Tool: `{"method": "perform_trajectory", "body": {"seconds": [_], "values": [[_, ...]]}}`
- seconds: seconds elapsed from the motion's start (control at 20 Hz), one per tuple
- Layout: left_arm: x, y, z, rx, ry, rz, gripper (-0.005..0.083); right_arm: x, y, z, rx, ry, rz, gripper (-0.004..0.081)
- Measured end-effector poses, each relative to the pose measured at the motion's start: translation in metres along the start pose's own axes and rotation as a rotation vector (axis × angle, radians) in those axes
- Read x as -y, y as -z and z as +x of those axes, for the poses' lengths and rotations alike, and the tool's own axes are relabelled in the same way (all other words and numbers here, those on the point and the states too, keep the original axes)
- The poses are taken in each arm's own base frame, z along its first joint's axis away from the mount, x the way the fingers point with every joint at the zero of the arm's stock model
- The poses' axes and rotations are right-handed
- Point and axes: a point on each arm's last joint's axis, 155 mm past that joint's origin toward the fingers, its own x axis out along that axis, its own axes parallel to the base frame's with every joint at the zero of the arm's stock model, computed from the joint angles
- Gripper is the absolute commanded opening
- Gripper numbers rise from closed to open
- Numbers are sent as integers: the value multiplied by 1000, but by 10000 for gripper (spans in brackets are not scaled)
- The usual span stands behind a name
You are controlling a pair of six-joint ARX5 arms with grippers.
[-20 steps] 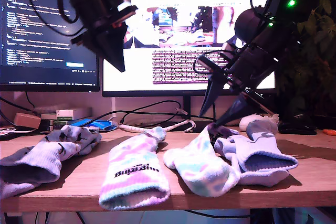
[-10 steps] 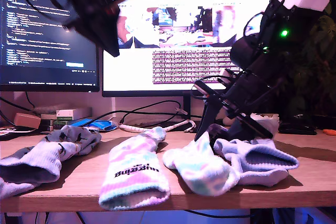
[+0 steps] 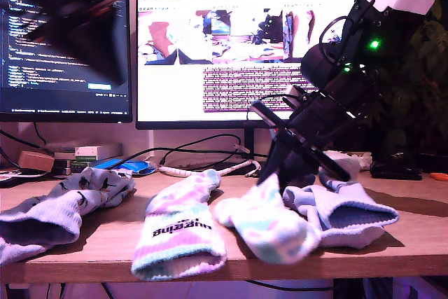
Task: Pair up the socks based on colour and pattern, by placing them on top of one another
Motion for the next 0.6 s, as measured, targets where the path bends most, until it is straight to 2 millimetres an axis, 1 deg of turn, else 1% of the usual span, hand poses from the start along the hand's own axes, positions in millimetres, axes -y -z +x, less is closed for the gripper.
{"method": "perform_trajectory", "body": {"seconds": [0.1,0.2,0.25,0.35,0.45,0.5,0.55,0.6], "values": [[0,12,-1,-1,0,-9,-23,-6,4,0,-17,-26,-1,-11],[1,9,-2,12,0,-11,-23,-17,4,-5,-13,-35,-16,-11],[1,7,-3,21,1,-9,-23,-27,2,-13,-1,-45,-32,-11],[1,5,-5,33,1,-19,-23,-61,-8,-39,54,-84,-93,-11],[1,5,-5,33,1,-19,-23,-95,-19,-74,133,-126,-156,-11],[1,5,-5,34,1,-18,-23,-110,-22,-90,163,-144,-183,-11],[1,5,-5,34,1,-18,-23,-120,-24,-102,187,-156,-200,-11],[1,5,-5,34,1,-18,-23,-125,-24,-110,197,-160,-207,-11]]}}
